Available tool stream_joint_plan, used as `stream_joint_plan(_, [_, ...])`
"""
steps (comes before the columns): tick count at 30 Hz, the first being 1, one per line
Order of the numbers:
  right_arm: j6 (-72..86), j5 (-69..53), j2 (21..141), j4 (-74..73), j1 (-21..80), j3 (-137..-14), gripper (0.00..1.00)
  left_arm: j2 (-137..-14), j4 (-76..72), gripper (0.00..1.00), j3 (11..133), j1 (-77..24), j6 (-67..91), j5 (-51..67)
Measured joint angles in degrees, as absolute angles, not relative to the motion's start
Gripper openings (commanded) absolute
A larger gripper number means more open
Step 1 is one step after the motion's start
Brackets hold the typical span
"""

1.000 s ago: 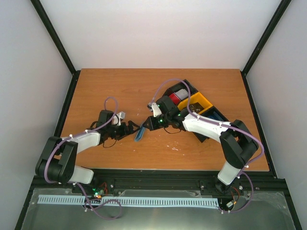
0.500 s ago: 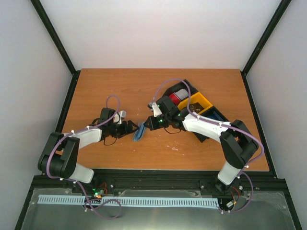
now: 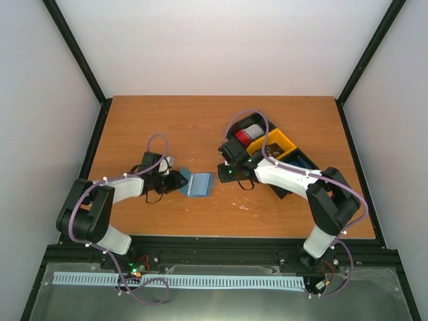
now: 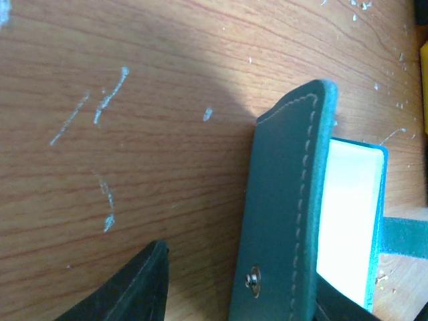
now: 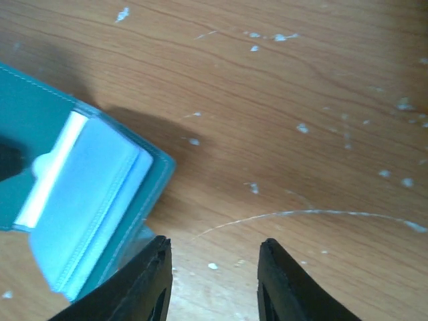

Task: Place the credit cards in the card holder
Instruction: Open the card holder at the center of the board.

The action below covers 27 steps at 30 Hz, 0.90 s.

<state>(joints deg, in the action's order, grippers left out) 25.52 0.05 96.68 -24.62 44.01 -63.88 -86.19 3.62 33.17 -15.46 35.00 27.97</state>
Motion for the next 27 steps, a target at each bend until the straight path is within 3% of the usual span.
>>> stream_joint_plan(10, [25.8,8.9,96.7,-29.5,48.8,-68.1,0.42,-84.5,3.4,0.23,31.7,-15.5,36.8,30.1])
stream_joint_plan(14, [26.1,9.7,96.7,-29.7,50.6,-68.7,0.38,-82.8,2.3,0.23,30.1,-15.5,38.0,32.2])
stream_joint_plan(18, [25.4,2.6,96.7,-27.6,50.8,-68.6,0.23,-82.0,0.5,0.24,28.3,-15.5,39.8,34.5])
stream_joint_plan(27, [25.7,-7.7,106.9,-25.4,50.8,-73.1,0.22,-81.4,0.5,0.31,27.7,-15.5,40.9,32.1])
